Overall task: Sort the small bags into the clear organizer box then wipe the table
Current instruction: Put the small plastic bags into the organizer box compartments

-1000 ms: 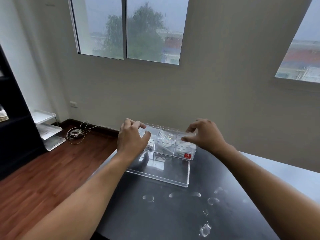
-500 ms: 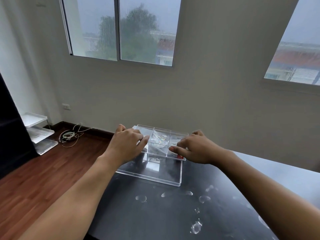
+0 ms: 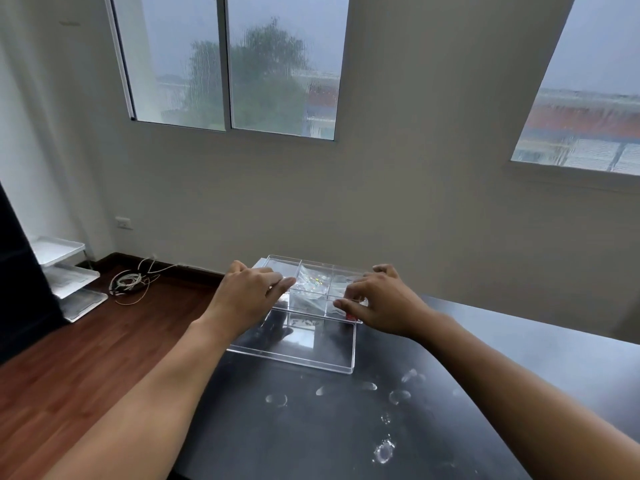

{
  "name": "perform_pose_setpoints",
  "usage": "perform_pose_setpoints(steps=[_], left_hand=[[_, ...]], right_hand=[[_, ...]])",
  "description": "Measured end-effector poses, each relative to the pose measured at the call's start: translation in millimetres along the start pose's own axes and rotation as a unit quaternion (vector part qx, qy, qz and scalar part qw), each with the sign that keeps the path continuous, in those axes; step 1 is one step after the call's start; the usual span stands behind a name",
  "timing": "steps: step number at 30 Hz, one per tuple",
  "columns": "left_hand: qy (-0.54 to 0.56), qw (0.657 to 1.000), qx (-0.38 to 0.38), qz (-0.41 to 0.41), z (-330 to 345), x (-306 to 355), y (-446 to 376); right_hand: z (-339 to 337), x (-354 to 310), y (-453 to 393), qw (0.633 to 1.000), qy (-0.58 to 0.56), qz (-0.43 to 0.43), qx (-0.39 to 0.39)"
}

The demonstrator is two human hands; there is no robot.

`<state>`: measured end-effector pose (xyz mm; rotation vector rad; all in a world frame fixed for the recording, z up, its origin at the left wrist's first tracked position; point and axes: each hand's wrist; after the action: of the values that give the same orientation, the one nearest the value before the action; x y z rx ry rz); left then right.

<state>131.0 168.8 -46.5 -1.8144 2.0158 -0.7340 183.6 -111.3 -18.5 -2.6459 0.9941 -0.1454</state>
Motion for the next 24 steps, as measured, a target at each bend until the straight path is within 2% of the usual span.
perform_pose_setpoints(steps=[5, 7, 10, 14, 16, 21, 24], left_hand=[[0.004, 1.0, -0.015, 0.004, 1, -1, 1], [0.012, 1.0, -0.011, 0.003, -1, 1, 4], [0.04, 0.999, 0.018, 0.01, -11, 2, 8], [0.074, 0.994, 0.058, 0.047, -31, 7, 21], [0.083, 0.993, 0.039, 0.069, -40, 7, 33], [0.104, 0.989, -0.037, 0.098, -54, -3, 64], [0.11, 0.985, -0.076, 0.106, -59, -6, 77]], right_hand=[[-10, -8, -3, 0.995, -0.044, 0.049, -0.078], [-15, -12, -3, 0.994, -0.042, 0.054, -0.085], [-18, -18, 2, 0.999, -0.008, 0.032, -0.04], [-25, -31, 14, 0.998, 0.009, -0.041, 0.057], [-31, -38, 20, 0.996, -0.004, -0.068, 0.055], [-30, -54, 37, 0.994, -0.006, -0.105, -0.023], [-23, -60, 43, 0.992, -0.002, -0.12, -0.031]])
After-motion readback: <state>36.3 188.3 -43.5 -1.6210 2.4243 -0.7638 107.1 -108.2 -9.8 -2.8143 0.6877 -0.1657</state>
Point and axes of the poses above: each hand's wrist, its own y-axis away from the middle knuckle, its own z-axis out of the palm, x = y × z, and after that the axes turned 3 degrees about -z, right-handed
